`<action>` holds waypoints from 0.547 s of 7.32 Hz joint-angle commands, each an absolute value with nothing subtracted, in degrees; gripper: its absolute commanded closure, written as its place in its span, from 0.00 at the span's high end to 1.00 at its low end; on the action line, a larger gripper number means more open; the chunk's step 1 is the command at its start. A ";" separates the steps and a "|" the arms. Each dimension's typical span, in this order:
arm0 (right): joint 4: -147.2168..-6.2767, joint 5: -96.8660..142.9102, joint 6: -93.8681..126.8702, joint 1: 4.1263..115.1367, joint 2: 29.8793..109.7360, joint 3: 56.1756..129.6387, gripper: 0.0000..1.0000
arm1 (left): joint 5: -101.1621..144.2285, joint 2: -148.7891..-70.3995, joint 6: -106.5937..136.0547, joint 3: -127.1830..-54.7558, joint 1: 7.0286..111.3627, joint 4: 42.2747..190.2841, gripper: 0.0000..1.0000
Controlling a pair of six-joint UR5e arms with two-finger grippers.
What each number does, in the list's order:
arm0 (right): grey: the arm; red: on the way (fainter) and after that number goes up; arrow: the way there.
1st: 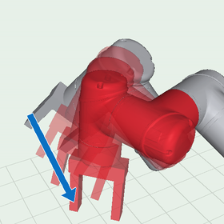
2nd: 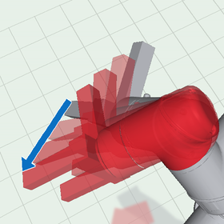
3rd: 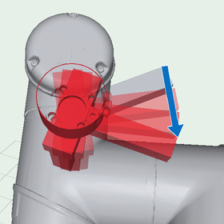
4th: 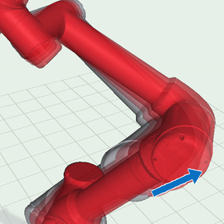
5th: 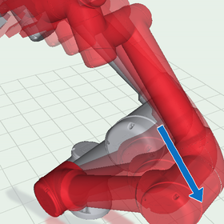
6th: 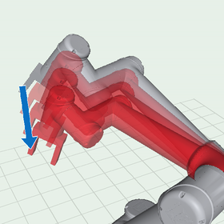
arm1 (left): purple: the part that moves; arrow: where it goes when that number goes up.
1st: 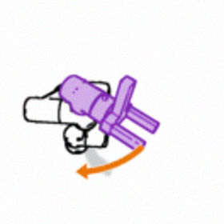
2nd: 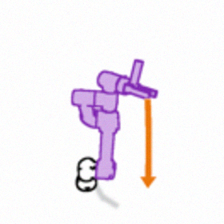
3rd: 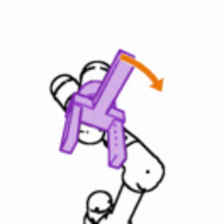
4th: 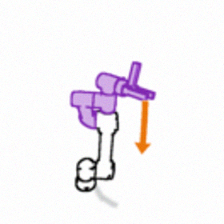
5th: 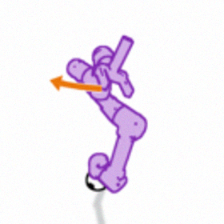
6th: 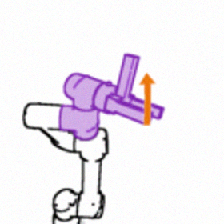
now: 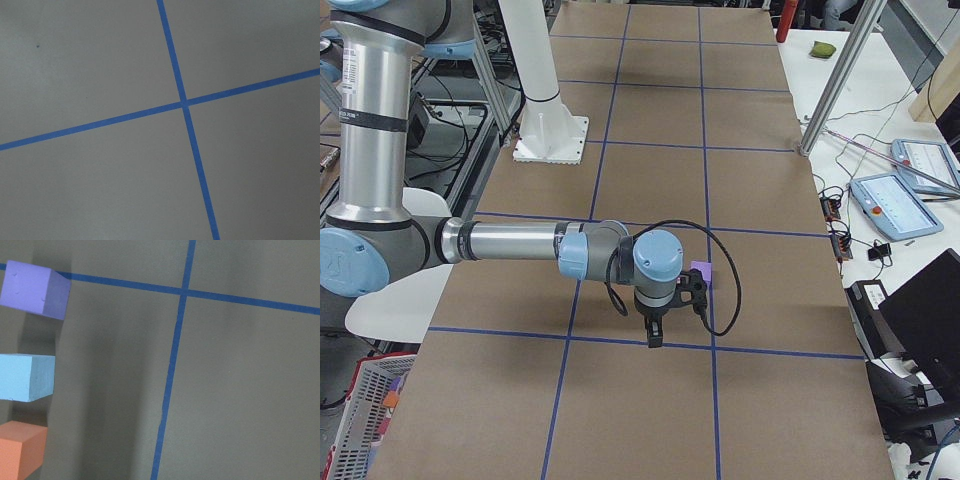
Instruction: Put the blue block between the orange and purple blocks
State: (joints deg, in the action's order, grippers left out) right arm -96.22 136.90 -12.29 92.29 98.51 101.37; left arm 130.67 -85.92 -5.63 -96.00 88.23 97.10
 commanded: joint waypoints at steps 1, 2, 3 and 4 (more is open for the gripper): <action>-96.15 136.93 -12.22 92.29 98.44 101.69 1.00 | 130.78 -85.87 -5.63 -96.93 88.50 96.07 1.00; -96.15 136.93 -12.13 92.29 98.26 101.78 1.00 | 130.69 -85.87 -5.63 -98.86 88.59 93.19 1.00; -96.15 136.93 -12.13 92.29 98.00 101.78 1.00 | 130.69 -85.87 -5.63 -100.44 88.59 90.47 1.00; -96.15 136.93 -11.78 92.29 97.74 101.69 1.00 | 130.69 -85.87 -5.63 -100.37 88.59 90.35 1.00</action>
State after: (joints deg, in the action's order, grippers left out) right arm -96.16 136.93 -12.05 92.28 98.04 101.72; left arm 130.70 -85.87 -5.62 -99.63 88.56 91.75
